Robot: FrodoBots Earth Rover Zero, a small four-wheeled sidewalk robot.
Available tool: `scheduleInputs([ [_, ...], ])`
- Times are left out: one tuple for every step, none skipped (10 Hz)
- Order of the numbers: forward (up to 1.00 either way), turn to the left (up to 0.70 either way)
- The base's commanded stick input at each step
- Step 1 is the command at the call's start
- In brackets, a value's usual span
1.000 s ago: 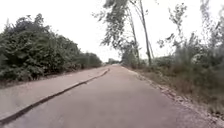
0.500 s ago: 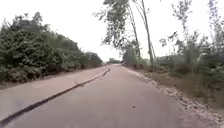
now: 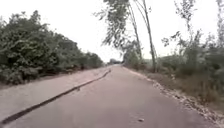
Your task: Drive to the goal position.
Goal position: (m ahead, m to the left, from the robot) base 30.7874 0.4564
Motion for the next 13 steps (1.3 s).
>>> scheduleInputs([
  [0.70, 0.00],
  [0.70, 0.00],
  [0.70, 0.00],
  [0.70, 0.00],
  [0.70, 0.00],
  [0.70, 0.00],
  [0.70, 0.00],
  [0.70, 0.00],
  [0.70, 0.00],
  [0.70, 0.00],
  [0.70, 0.00],
  [0.70, 0.00],
  [0.70, 0.00],
])
